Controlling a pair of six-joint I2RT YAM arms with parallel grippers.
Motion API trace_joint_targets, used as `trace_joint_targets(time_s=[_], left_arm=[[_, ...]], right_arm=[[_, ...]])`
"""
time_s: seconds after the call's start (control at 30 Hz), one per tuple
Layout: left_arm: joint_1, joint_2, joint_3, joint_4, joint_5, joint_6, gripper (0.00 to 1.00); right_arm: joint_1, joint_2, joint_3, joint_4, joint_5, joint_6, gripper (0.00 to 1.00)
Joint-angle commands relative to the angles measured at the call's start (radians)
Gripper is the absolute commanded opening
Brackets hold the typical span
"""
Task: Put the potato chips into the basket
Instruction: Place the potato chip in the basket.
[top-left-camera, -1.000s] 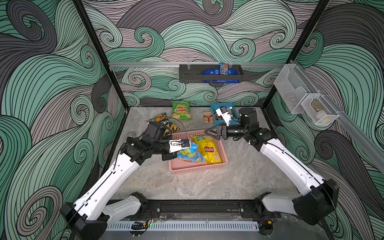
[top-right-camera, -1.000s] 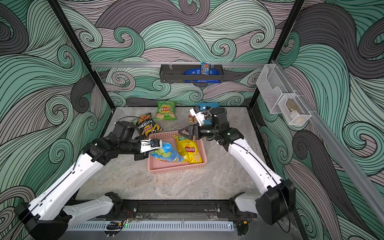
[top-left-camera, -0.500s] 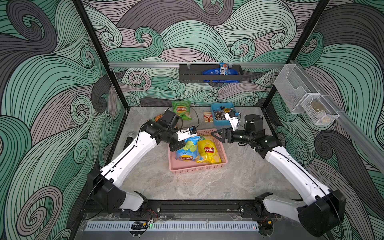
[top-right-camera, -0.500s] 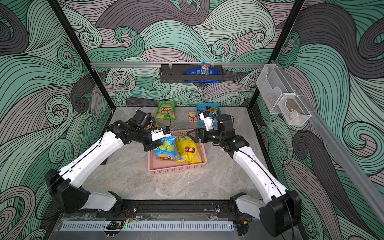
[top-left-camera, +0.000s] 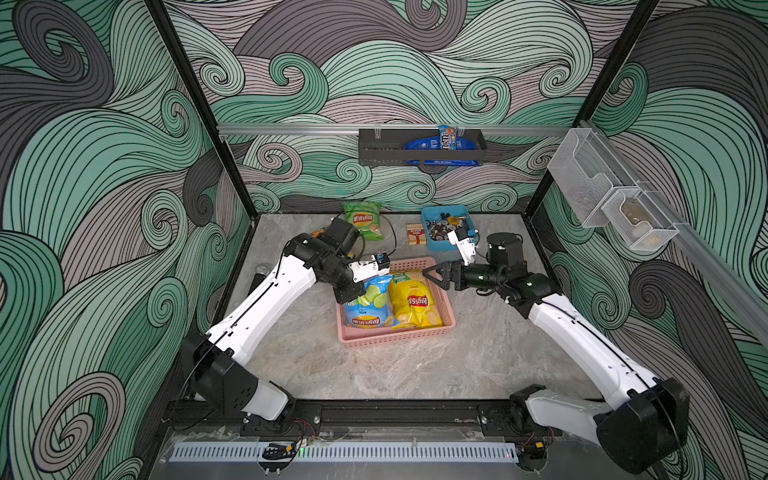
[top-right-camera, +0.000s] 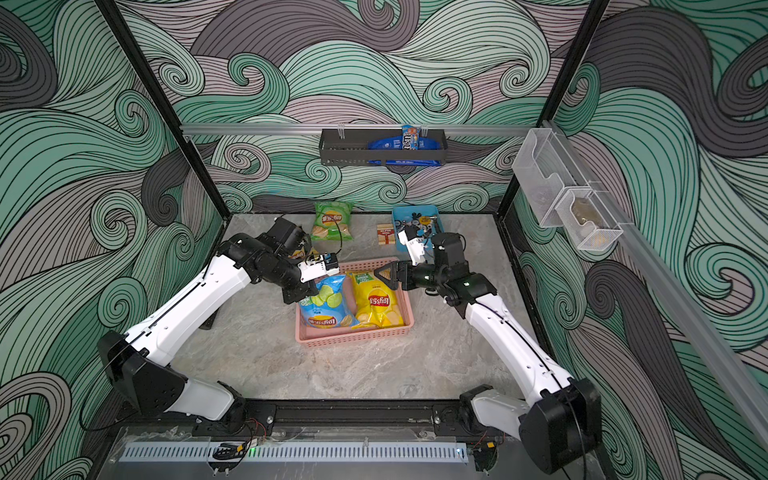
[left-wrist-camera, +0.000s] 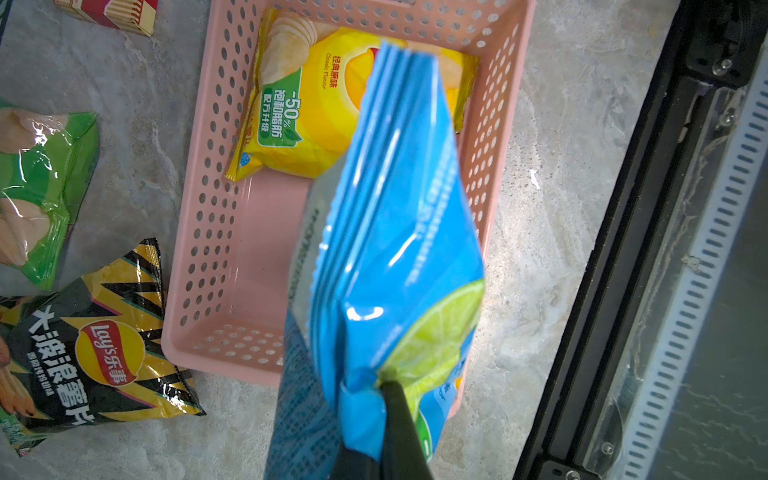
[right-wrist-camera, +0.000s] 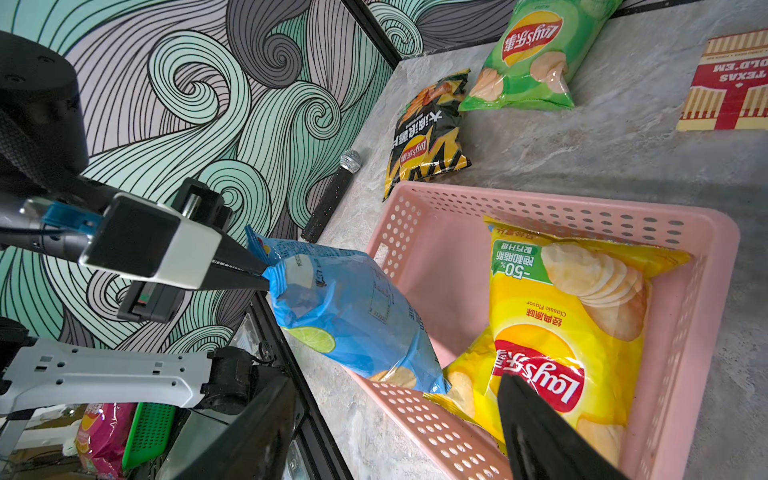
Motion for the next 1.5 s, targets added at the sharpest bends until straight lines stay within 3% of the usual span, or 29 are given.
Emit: trace_joint_targets(time_s=[0.0, 0.27, 0.5, 0.57, 0.67, 0.9, 1.1, 1.3, 1.47], left_arm=[[0.014, 0.039, -0.022, -0.069, 0.03, -0.003, 0.0], [0.024, 0.089, -0.084, 0.073, -0.02, -0.033, 0.05], [0.047, 0.095, -0.06, 0.223, -0.136, -0.086, 0.43], [0.063, 0.09, -0.028, 0.252, -0.15, -0.102, 0.68], [0.073, 0.071, 0.02, 0.282, -0.135, -0.113, 0.77], [0.071, -0.017, -0.111, 0.446, -0.011, -0.12, 0.74], [0.07, 0.006, -0.226, 0.632, -0.072, -0.145, 0.59], [0.068, 0.068, -0.288, 0.78, -0.111, -0.154, 0.59], [0.064, 0.165, -0.295, 0.746, -0.142, -0.155, 0.6]], right_arm=[[-0.005, -0.004, -0.011, 0.009, -0.01, -0.02, 0.8], [-0.005, -0.002, -0.021, 0.011, 0.0, -0.024, 0.8], [-0.005, 0.011, -0.037, 0.01, 0.019, -0.031, 0.81], [-0.005, 0.015, -0.04, 0.01, 0.025, -0.031, 0.81], [-0.005, 0.025, -0.04, 0.011, 0.036, -0.027, 0.81], [-0.003, 0.064, -0.037, 0.013, 0.046, -0.022, 0.8], [0.001, 0.077, -0.049, 0.013, 0.045, -0.029, 0.8], [0.001, 0.083, -0.062, 0.012, 0.051, -0.033, 0.79], [0.001, 0.085, -0.08, 0.013, 0.058, -0.037, 0.8]])
